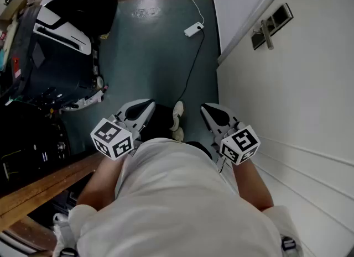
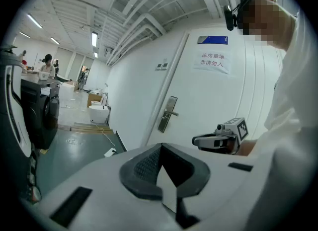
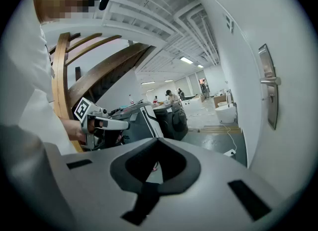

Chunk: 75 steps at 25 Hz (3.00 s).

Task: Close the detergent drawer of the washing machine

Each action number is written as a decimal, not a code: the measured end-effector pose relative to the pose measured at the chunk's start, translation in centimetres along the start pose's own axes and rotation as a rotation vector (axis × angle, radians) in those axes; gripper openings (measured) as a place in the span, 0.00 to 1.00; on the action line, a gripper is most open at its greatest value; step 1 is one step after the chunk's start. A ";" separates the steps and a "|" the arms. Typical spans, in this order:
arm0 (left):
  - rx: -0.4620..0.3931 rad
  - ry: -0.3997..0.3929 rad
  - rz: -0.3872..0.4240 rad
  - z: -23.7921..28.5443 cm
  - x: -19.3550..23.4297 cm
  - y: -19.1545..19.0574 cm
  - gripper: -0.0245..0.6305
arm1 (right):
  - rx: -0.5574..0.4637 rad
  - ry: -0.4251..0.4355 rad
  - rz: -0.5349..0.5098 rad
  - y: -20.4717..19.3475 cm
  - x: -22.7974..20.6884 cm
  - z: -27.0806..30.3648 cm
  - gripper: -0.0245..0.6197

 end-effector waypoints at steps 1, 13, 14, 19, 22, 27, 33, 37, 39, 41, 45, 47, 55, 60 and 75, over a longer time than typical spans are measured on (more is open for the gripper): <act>-0.001 0.003 0.003 0.3 0.1 0.1 0.03 | 0.001 0.000 0.000 0.0 -0.3 0.1 0.04; -0.021 -0.009 0.000 2.1 3.4 1.6 0.03 | 0.044 0.006 -0.022 1.6 -2.3 3.6 0.04; -0.026 -0.011 -0.009 2.1 4.1 1.8 0.03 | 0.047 0.016 -0.020 1.9 -2.5 4.5 0.04; -0.063 0.011 -0.045 2.0 8.6 3.3 0.03 | 0.066 0.062 -0.030 3.7 -4.1 9.8 0.04; -0.063 0.038 -0.047 1.7 12.0 4.5 0.03 | 0.062 0.071 -0.046 5.8 -4.6 13.4 0.05; -0.072 0.075 -0.043 1.0 17.6 7.0 0.03 | 0.066 0.072 -0.075 8.9 -4.9 19.5 0.05; -0.148 0.117 -0.073 -1.2 23.0 9.7 0.03 | 0.099 0.128 -0.133 11.4 -4.2 27.1 0.09; -0.203 0.176 -0.113 -4.2 26.4 10.5 0.03 | 0.121 0.204 -0.156 12.2 -1.9 32.6 0.09; -0.220 0.219 -0.108 -5.5 27.2 10.8 0.03 | 0.141 0.252 -0.163 12.5 -0.9 34.4 0.09; -0.245 0.246 -0.121 -6.4 27.9 11.2 0.03 | 0.164 0.295 -0.176 12.7 -0.3 36.3 0.09; -0.225 0.311 -0.107 -7.5 30.6 11.5 0.03 | 0.190 0.377 -0.188 13.3 0.7 41.1 0.09; -0.226 0.349 -0.112 -8.2 32.4 11.6 0.03 | 0.200 0.423 -0.207 13.6 1.3 44.0 0.09; -0.245 0.472 -0.175 -9.3 40.9 15.2 0.03 | 0.215 0.548 -0.225 16.6 0.1 56.2 0.09; -0.218 0.504 -0.192 -8.6 46.3 18.8 0.03 | 0.188 0.574 -0.247 20.1 -1.9 63.2 0.16; -0.168 0.487 -0.187 -5.0 57.8 25.6 0.03 | 0.187 0.539 -0.166 23.2 -8.2 75.9 0.16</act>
Point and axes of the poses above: the fingertips, and each gripper's own axes: z forward along the fingers, x to its left, y out of its top, the point moved 4 cm from there along -z, backward along the fingers
